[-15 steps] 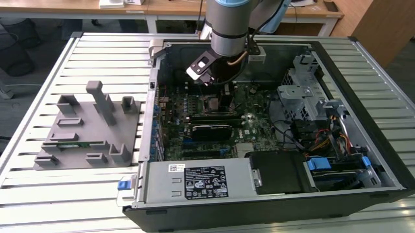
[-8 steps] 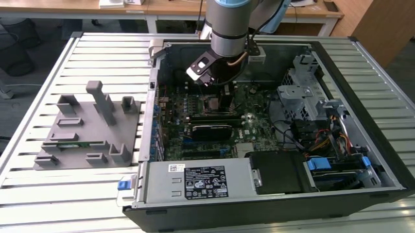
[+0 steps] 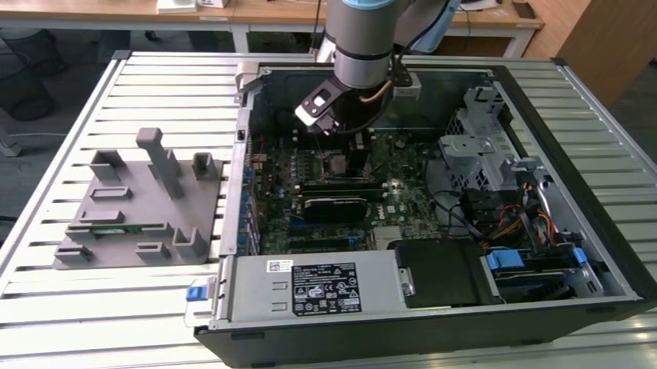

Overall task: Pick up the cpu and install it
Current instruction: 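Place the cpu into insertion slot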

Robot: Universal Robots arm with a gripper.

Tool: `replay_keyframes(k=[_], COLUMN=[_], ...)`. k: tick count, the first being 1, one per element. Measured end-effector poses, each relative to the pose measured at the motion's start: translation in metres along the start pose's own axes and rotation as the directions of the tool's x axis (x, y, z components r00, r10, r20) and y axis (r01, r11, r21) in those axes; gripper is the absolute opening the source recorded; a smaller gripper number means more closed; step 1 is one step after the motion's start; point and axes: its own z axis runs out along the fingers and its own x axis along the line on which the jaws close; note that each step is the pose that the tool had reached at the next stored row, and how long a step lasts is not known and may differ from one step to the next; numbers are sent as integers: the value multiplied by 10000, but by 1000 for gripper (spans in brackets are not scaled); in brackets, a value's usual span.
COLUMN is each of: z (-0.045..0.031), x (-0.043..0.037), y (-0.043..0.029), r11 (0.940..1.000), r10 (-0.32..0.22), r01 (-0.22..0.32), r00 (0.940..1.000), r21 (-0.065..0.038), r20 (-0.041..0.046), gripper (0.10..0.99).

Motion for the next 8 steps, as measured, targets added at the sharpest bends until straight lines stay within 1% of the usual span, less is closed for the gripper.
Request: replay_keyframes(k=[7,8], z=[-88,-99], x=[-6,-6], y=[0,0], r11=[10000,10000], r10=[-1,-1], r01=[1,1], r00=[10000,10000], r21=[4,6], r20=[1,1], gripper=[604,592])
